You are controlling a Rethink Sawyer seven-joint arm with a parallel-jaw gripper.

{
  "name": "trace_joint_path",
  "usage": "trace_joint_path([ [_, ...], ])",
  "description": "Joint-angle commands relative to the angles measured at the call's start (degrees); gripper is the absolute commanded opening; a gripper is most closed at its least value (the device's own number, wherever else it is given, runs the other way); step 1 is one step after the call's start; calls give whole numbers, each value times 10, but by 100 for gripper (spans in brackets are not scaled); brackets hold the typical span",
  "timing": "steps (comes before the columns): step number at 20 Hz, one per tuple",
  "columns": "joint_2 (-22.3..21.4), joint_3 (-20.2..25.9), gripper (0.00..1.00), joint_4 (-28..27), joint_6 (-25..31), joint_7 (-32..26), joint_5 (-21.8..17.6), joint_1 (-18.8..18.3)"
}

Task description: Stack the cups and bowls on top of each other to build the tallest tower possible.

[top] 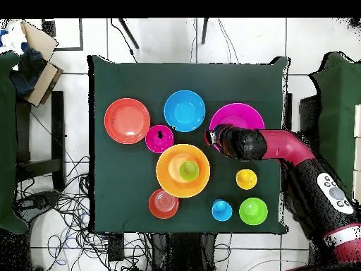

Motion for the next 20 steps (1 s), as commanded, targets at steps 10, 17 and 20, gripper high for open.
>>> trace_joint_path([
  [10, 80, -22, 100, -78, -35, -75, -75, 40],
  [17, 83, -24, 100, -81, -41, -72, -77, 38],
  [20, 75, -40, 0, -79, -16, -50, -62, 45],
])
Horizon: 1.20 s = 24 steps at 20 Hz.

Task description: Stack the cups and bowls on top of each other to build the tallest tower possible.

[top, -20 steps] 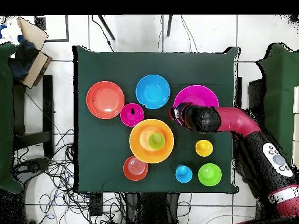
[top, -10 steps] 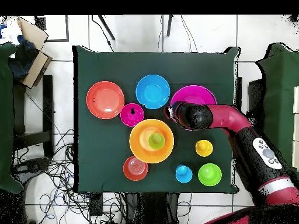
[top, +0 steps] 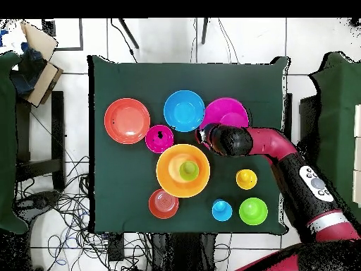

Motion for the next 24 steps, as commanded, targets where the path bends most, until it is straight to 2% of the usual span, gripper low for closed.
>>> trace_joint_path([
  [1, 10, -40, 0, -42, -6, -46, -48, 24],
  [3, 8, -28, 0, -41, -23, -56, -53, 21],
  [10, -4, -28, 0, -34, -14, -45, -44, 29],
  [16, -32, -5, 0, -10, 31, -72, -11, 8],
  [17, -37, -5, 100, -10, 44, -76, -5, 5],
  [20, -52, -11, 100, -10, 85, -70, 16, 10],
  [24, -122, 17, 100, 33, 122, -82, 54, -10],
])
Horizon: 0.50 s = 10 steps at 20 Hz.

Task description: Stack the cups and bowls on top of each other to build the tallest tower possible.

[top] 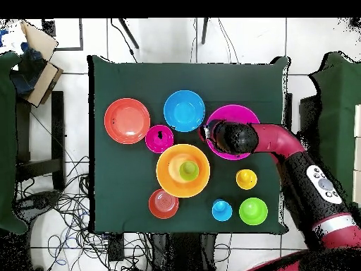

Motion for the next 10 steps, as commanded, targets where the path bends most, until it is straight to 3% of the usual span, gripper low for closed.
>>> trace_joint_path([
  [1, -99, 20, 100, 37, 112, -83, 42, -12],
  [7, -158, 28, 100, 62, 144, -88, 68, -25],
  [10, -171, 24, 100, 84, 125, -77, 63, -30],
])
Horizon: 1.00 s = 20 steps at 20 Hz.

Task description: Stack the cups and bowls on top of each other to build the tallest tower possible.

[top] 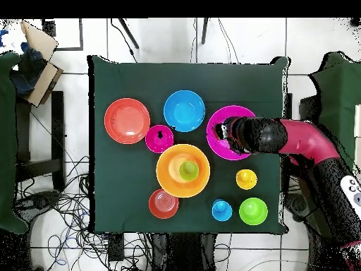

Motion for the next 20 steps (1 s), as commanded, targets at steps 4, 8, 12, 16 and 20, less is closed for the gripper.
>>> trace_joint_path([
  [4, -66, 35, 100, 93, 10, -98, -15, -13],
  [8, -82, 32, 100, 125, -17, -61, -21, -5],
  [12, -97, 17, 100, 161, -62, 5, -27, 20],
  [16, -111, -3, 100, 183, -96, 58, -25, 50],
  [20, -99, -25, 100, 181, -108, 75, -17, 67],
])
